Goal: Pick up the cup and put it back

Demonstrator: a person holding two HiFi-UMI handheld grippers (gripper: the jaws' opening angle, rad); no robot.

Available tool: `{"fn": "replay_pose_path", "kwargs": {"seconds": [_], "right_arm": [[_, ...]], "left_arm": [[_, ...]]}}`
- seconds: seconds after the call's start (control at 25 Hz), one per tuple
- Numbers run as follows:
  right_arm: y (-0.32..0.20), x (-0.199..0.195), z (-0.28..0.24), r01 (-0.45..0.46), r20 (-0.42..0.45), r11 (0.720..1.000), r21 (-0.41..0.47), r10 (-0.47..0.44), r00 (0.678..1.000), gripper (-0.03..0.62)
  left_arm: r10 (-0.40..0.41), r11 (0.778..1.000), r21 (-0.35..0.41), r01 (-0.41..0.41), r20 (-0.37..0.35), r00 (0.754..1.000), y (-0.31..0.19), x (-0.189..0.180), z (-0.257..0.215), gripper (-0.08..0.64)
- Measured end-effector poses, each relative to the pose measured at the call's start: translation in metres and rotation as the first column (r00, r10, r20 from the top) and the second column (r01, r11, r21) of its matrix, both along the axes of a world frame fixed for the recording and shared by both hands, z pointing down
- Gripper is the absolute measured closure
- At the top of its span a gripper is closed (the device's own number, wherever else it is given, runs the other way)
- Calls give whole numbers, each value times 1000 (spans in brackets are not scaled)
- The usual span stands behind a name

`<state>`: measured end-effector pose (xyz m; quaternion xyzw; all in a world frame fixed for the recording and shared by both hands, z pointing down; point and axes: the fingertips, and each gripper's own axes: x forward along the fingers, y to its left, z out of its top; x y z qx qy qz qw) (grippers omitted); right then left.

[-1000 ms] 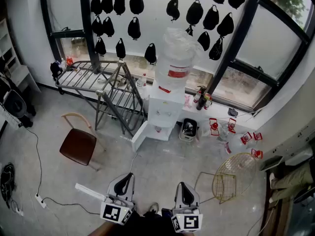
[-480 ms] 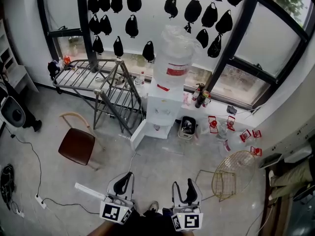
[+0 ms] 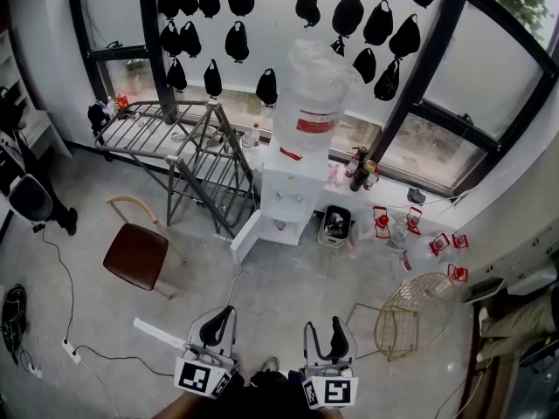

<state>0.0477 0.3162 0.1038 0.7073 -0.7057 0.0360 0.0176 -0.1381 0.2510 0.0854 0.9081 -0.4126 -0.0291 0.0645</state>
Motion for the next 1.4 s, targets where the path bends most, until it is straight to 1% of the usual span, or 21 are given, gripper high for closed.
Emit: {"fn": "replay_pose_path", "kwargs": {"seconds": [0.12,0.24,0.4,0.56,0.64,0.72,0.88,0.96,1.04,1.16,1.32,1.4], "right_arm": [[-9,13,12,16,3,1000,-20,-16,1000,380],[-22,26,21,33,4,999,-20,-33,999,380],[-44,43,34,67,-6,998,-15,-67,998,382],[-77,53,59,83,-8,996,-41,-83,996,381],[-94,55,71,86,-2,995,-40,-86,996,382],[-113,55,83,85,1,996,-34,-85,996,382],[-163,52,102,88,3,995,-42,-87,996,380],[-188,51,110,91,2,994,-52,-91,996,380],[-214,50,118,93,-3,994,-56,-93,996,380],[-257,52,134,77,-11,995,-71,-78,997,377],[-307,51,170,64,-10,992,-113,-65,998,373],[-327,53,197,65,-6,988,-140,-67,998,373]], "left_arm": [[-11,1000,-18,11,-4,1000,-2,11,5,554],[-25,999,-33,25,-11,1000,-8,24,13,554],[-18,1000,-24,18,0,1000,-17,45,23,554],[-46,999,-17,46,-3,999,-35,49,34,554],[-53,999,-12,53,-1,999,-49,52,44,554],[-49,999,-16,49,12,999,-68,55,57,554],[-38,999,-14,38,-31,999,-122,63,68,554],[-31,999,-34,30,-28,999,-149,68,76,554],[-15,999,-42,14,-22,1000,-178,72,82,554],[19,999,-42,-21,-44,999,-224,79,89,554],[52,995,-79,-53,-22,998,-272,84,111,554],[56,994,-94,-58,-30,998,-288,89,127,554]]}}
